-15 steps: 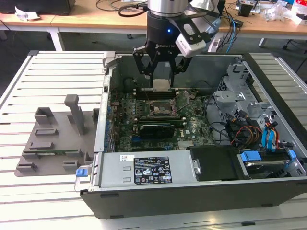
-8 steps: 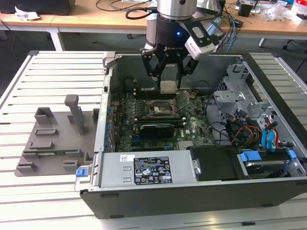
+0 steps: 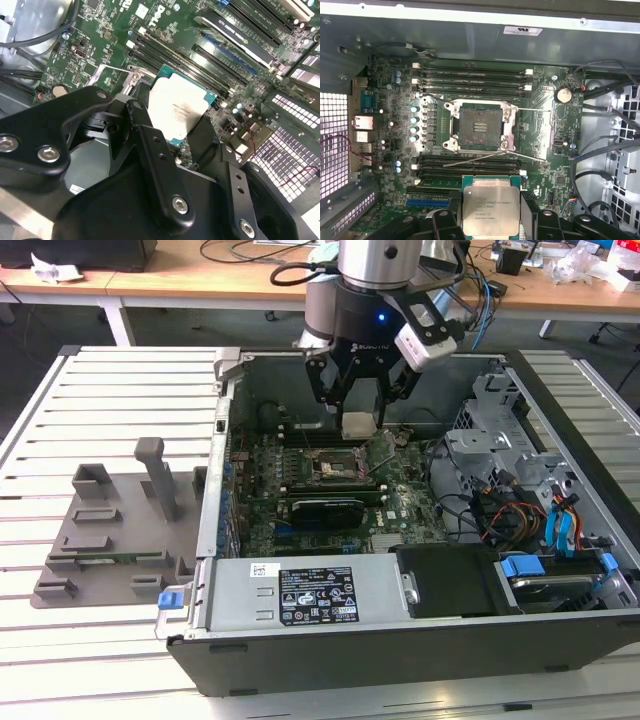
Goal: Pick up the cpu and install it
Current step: 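Pick up the cpu and move it towards the insertion slot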
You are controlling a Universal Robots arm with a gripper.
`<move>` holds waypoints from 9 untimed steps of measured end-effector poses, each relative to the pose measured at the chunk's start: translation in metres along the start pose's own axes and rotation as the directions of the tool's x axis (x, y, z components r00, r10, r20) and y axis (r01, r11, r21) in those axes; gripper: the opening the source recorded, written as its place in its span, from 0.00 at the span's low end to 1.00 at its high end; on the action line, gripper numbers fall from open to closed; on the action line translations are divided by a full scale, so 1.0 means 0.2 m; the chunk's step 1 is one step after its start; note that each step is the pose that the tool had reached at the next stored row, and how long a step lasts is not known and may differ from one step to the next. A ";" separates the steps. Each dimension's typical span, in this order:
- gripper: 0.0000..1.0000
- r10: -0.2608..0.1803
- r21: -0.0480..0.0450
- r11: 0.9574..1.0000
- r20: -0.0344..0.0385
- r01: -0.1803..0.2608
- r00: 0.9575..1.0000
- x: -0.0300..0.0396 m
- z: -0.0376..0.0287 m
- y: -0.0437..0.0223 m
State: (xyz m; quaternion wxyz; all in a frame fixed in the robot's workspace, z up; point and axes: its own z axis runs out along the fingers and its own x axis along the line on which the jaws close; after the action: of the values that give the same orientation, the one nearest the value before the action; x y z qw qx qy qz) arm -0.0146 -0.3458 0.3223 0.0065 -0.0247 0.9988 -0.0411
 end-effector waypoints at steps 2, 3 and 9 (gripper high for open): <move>0.55 0.000 0.000 1.000 0.000 0.000 1.000 -0.004 0.006 0.000; 0.55 0.000 0.000 1.000 0.000 0.000 1.000 -0.008 0.012 0.001; 0.55 0.000 0.000 1.000 0.000 0.000 1.000 -0.015 0.028 0.002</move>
State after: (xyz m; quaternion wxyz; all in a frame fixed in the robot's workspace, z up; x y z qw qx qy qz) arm -0.0116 -0.3457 0.3166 0.0064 -0.0247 0.9988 -0.0413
